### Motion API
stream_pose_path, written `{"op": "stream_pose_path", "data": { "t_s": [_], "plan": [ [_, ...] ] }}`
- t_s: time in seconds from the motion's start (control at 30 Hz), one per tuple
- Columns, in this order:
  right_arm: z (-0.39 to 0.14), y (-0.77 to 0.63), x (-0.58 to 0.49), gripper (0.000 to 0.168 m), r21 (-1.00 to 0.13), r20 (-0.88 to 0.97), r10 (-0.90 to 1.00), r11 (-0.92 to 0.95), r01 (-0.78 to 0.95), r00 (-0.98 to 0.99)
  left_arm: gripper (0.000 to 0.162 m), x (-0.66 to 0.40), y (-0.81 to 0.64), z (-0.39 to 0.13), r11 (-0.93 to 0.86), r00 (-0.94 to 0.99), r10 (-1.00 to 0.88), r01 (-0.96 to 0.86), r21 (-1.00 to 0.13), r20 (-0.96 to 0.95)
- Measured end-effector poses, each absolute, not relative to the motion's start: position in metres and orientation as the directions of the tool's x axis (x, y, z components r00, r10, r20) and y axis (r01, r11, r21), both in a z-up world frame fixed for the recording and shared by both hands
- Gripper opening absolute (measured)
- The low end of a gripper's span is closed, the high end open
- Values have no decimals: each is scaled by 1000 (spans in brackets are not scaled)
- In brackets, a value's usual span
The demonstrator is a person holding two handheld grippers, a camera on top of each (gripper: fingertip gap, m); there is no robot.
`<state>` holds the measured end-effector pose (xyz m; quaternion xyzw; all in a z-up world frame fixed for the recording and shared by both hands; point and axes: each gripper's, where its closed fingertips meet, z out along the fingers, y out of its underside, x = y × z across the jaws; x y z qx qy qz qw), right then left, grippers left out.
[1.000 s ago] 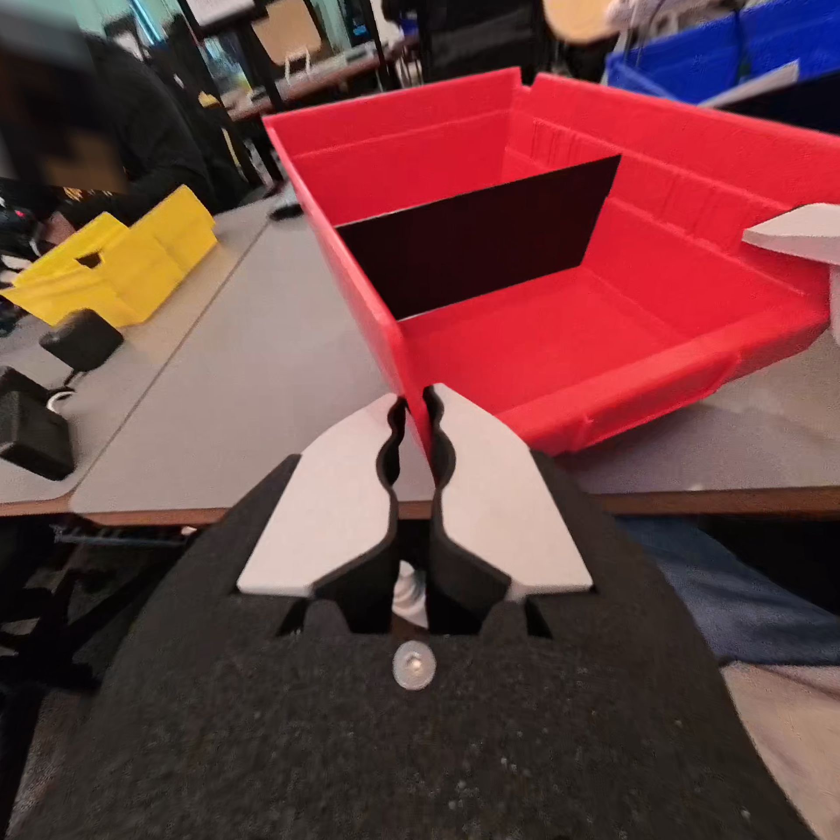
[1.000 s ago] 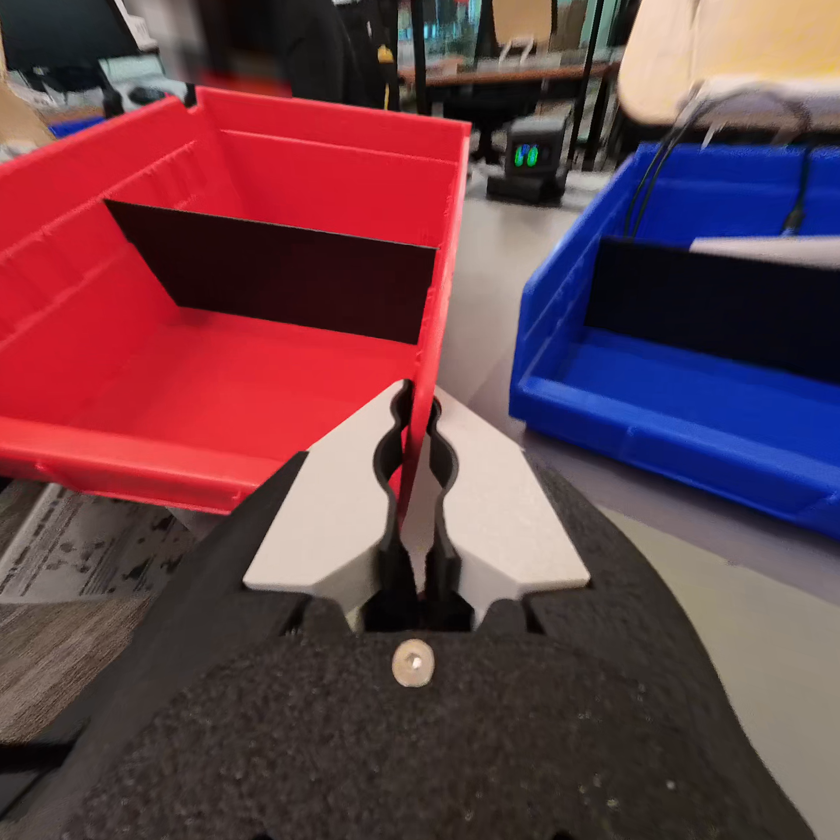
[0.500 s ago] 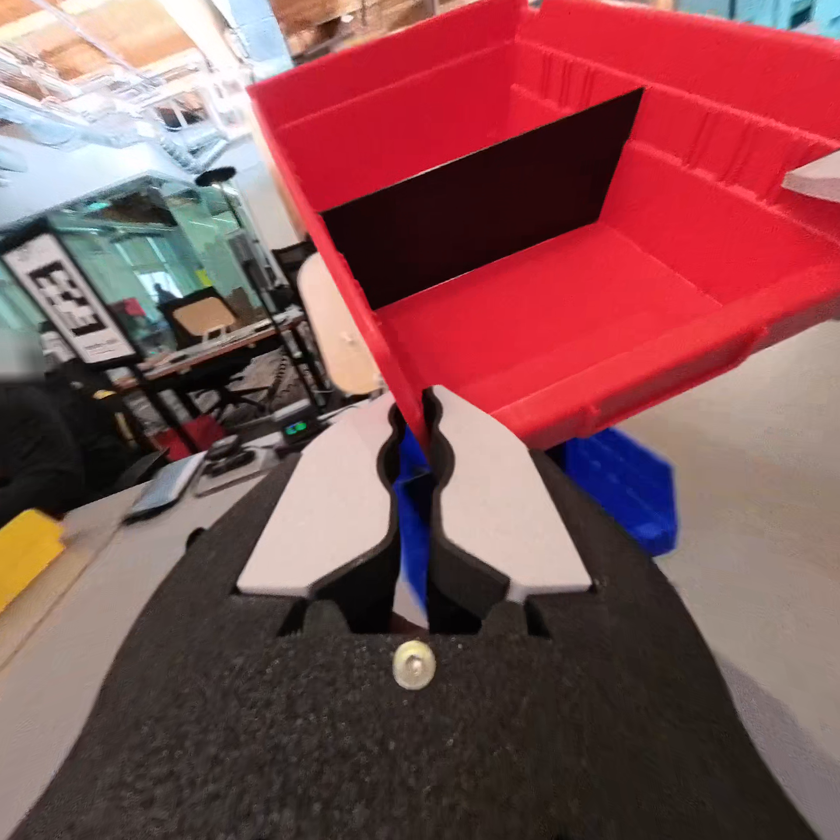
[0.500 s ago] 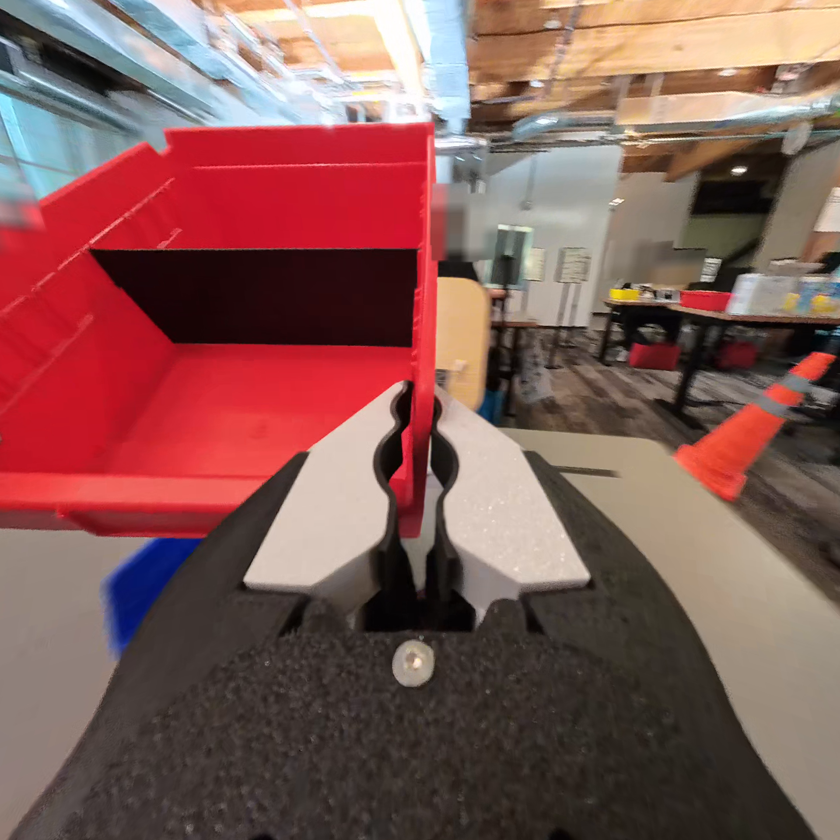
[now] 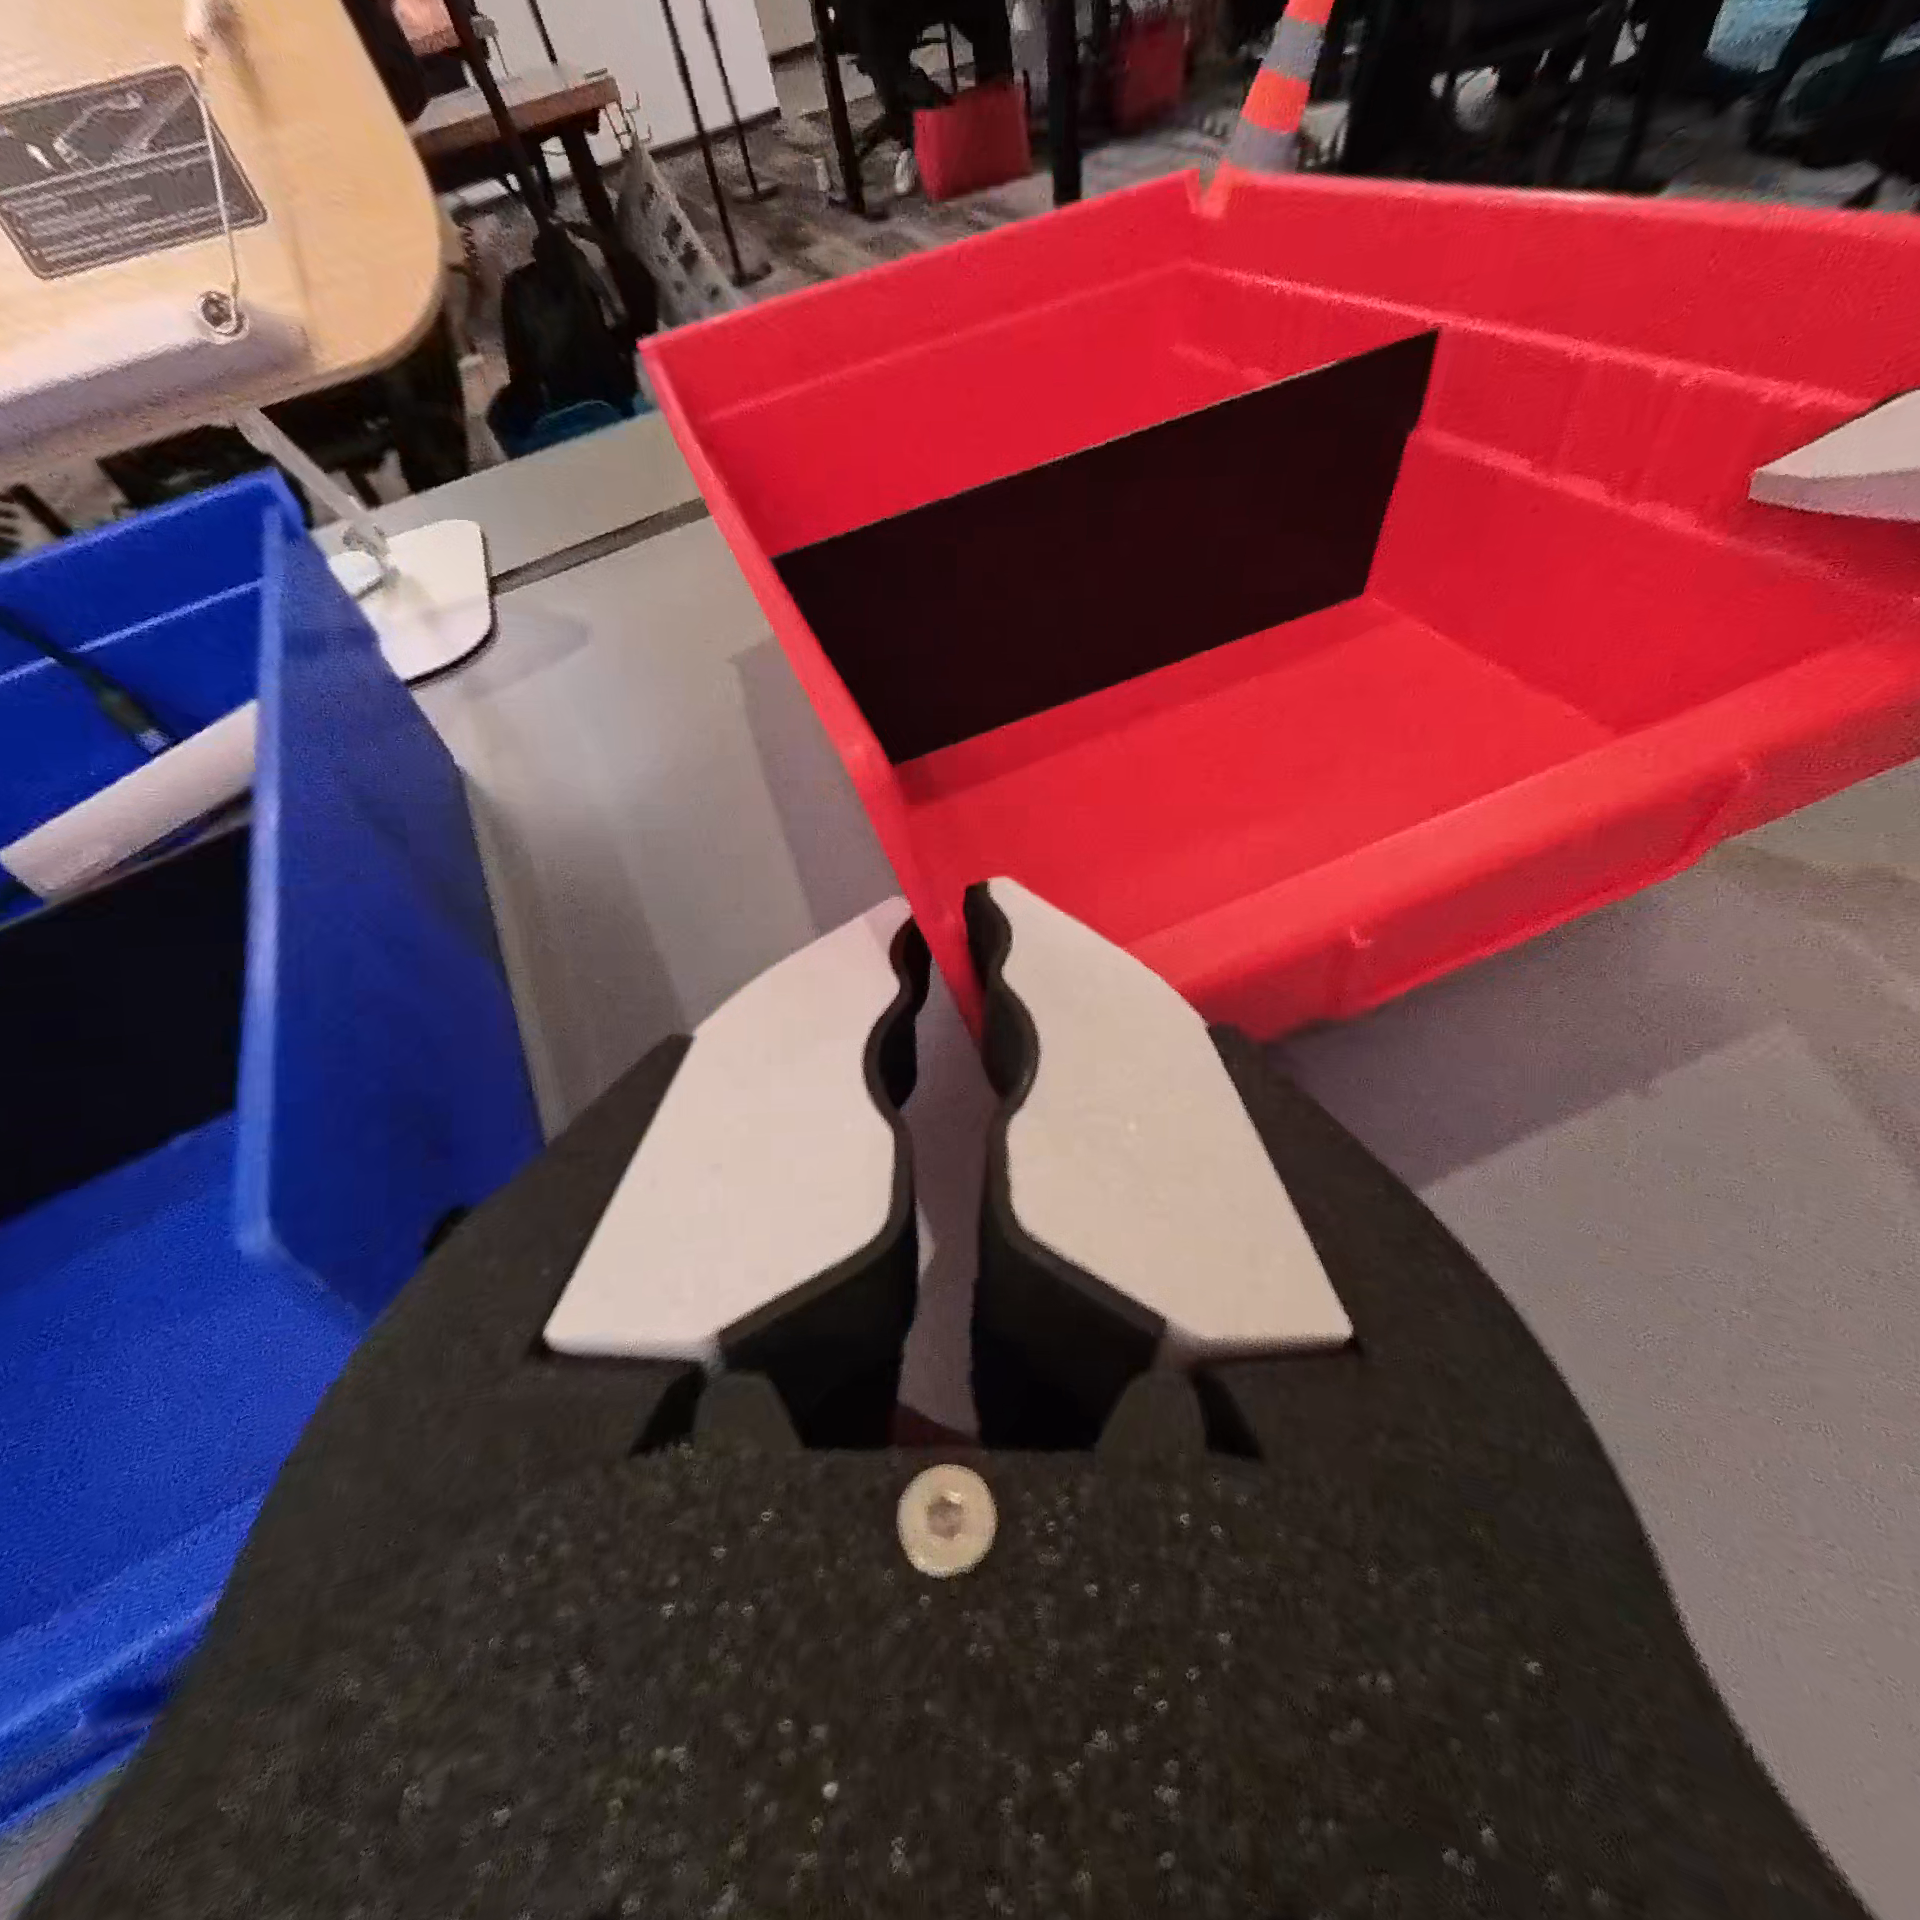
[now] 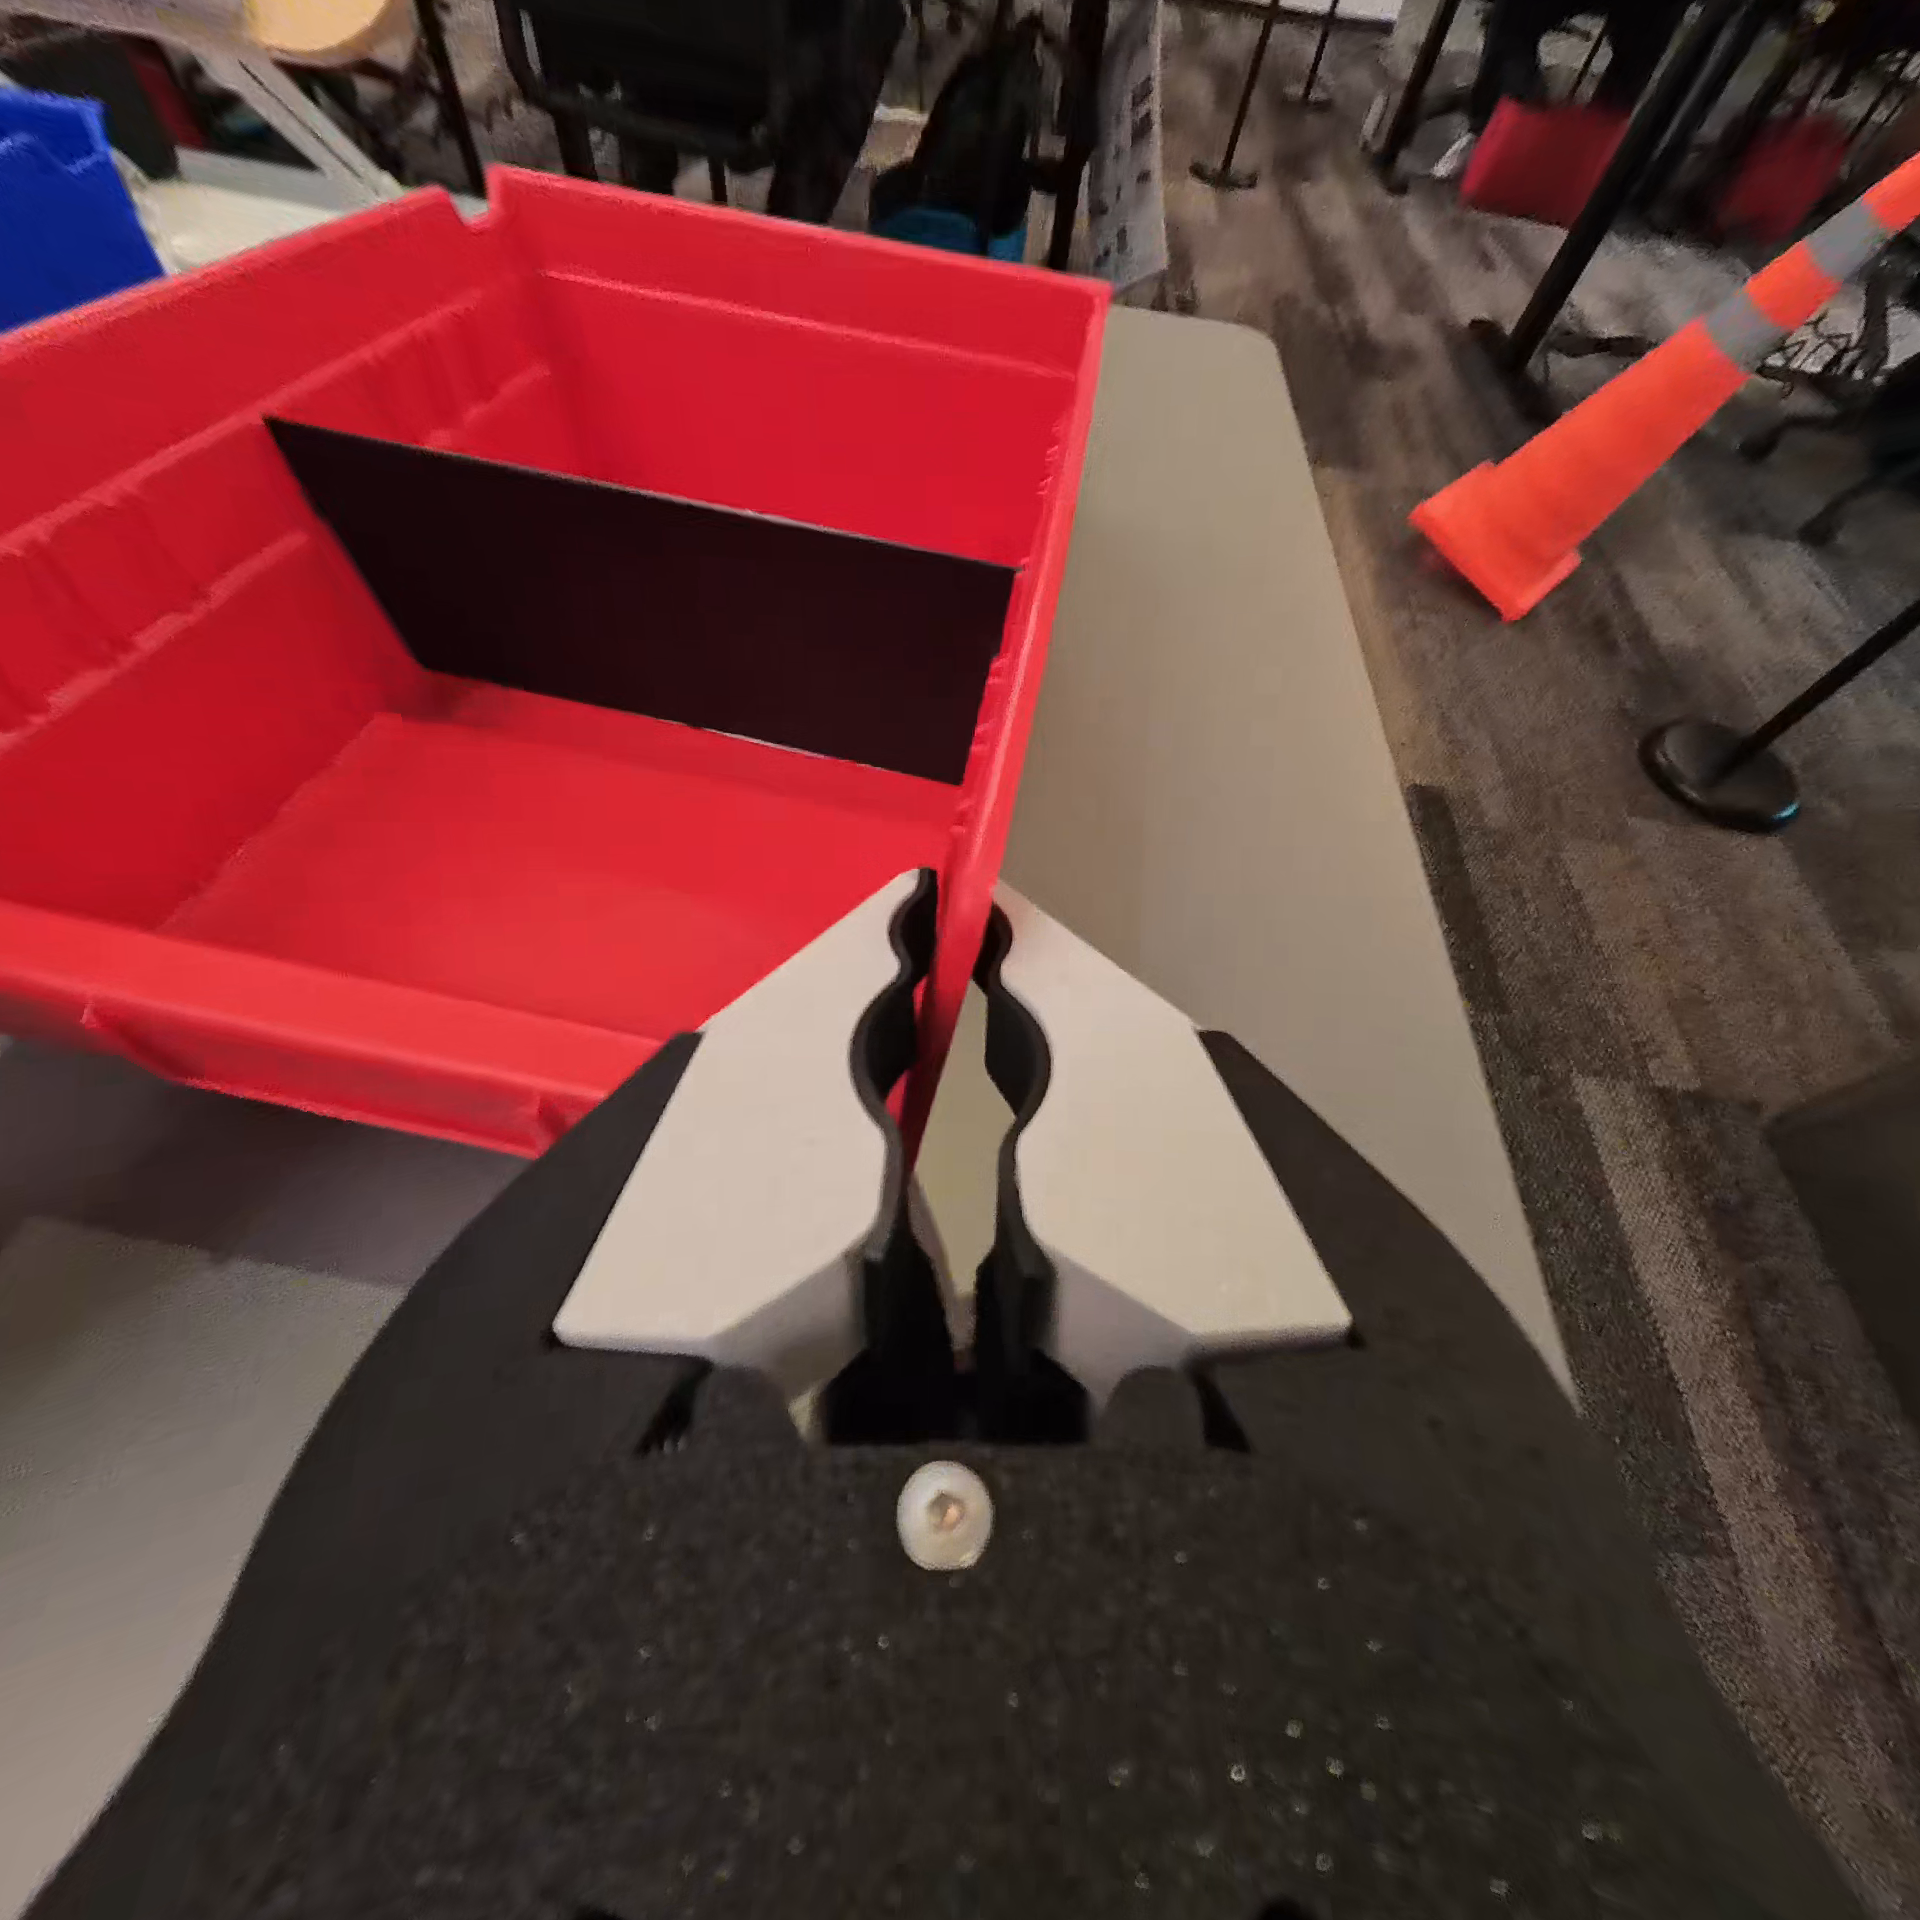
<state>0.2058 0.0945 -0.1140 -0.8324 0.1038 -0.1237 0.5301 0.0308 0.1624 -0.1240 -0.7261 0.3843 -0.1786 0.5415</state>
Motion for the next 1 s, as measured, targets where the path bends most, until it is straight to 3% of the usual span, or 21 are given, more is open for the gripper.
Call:
{"op": "stream_pose_path", "data": {
  "t_s": [0.2,0.4,0.47,0.53,0.6,0.67,0.77,0.83,0.9,0.97,1.0],
  "plan": [
    [-133,108,214,1,-883,-73,-409,-398,-250,910,12,34,161,-140,-216,613,-787,-373,-903,-65],
    [-135,109,214,2,-882,-71,-410,-401,-250,909,24,3,116,-100,-196,414,-908,-283,-939,65],
    [-136,105,209,2,-863,-100,-388,-424,-274,916,27,-36,118,-83,-130,377,-926,-285,-950,13],
    [-129,100,200,4,-840,-128,-358,-457,-293,925,28,-94,152,-75,-38,485,-861,-360,-932,-152],
    [-104,93,201,5,-879,-31,-386,-429,-210,922,33,-159,193,-72,-41,604,-765,-393,-919,-224],
    [-78,88,201,5,-897,81,-426,-425,-120,901,38,-216,227,-73,-77,693,-689,-359,-930,-211],
    [-33,92,187,26,-926,209,-499,-377,6,841,46,-268,262,-89,-182,791,-602,-271,-945,-111],
    [-9,119,132,30,-953,190,-390,-294,74,901,47,-265,269,-103,-262,774,-633,-248,-933,-28],
    [-6,153,44,36,-976,71,-141,-213,40,987,50,-256,272,-110,-299,755,-655,-223,-928,30],
    [-30,179,-36,51,-969,-74,69,-239,-56,995,47,-248,273,-115,-305,739,-672,-227,-925,40],
    [-50,189,-58,58,-958,-110,88,-275,-82,990,45,-246,274,-118,-297,737,-676,-249,-922,18]
  ]
}}
